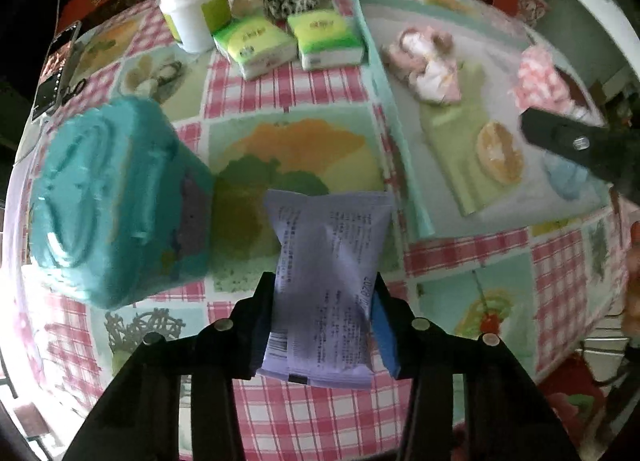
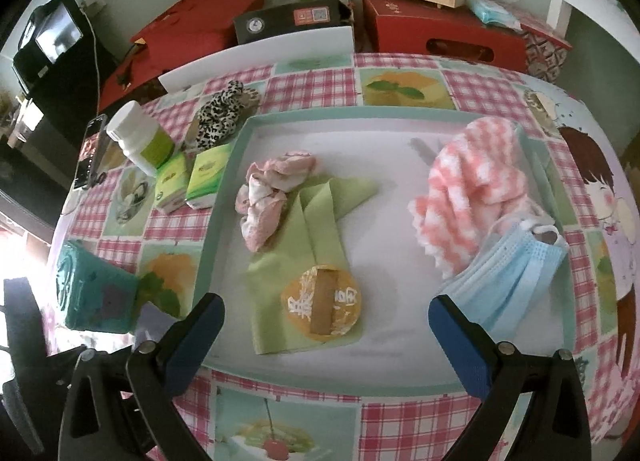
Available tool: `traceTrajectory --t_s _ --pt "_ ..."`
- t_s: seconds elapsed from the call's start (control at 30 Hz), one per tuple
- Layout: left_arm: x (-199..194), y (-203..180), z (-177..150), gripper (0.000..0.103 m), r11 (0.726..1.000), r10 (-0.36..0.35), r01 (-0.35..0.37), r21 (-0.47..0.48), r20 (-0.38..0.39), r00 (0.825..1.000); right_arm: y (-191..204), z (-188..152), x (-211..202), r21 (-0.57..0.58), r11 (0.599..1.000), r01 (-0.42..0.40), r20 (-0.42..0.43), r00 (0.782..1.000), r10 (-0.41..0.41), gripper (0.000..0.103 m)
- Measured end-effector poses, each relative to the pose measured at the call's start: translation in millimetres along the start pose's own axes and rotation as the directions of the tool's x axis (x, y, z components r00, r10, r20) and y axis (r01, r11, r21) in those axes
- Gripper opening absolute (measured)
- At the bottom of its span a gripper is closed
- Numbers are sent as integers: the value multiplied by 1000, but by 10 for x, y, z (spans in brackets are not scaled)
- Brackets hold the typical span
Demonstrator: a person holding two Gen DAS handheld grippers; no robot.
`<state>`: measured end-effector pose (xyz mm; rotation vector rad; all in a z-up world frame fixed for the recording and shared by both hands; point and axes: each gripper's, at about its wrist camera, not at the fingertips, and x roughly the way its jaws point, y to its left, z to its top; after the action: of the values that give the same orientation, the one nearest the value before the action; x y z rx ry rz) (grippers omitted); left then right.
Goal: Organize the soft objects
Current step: 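Close the left tool on the purple packet, then lift the purple packet with the left tool while the right tool grasps a green tissue pack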
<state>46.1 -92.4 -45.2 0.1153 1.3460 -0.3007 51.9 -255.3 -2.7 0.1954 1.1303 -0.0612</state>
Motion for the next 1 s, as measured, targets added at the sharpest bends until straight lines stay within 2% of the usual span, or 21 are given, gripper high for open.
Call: traceTrajectory --t_s 0.17,0.3,0.4,0.5,0.8,1.0 --pt "-284 103 83 46 998 -62 63 -14 69 996 -11 77 -59 28 999 -19 19 1000 19 103" --pt "-550 212 266 46 994 -99 104 -33 143 985 8 189 -131 35 999 -18 45 999 16 103" --pt "-639 321 458 46 992 -101 113 -56 179 979 29 287 -188 30 1000 -5 63 998 3 103" --pt "-689 426 638 46 987 -107 128 -95 197 975 63 396 -199 24 1000 5 66 998 -7 103" --pt "-492 679 1087 46 974 -91 129 -188 199 976 331 746 -45 -77 995 58 73 996 -53 103" --pt "-449 894 1234 46 968 -61 108 -228 200 978 616 925 134 -144 989 29 59 998 -21 103"
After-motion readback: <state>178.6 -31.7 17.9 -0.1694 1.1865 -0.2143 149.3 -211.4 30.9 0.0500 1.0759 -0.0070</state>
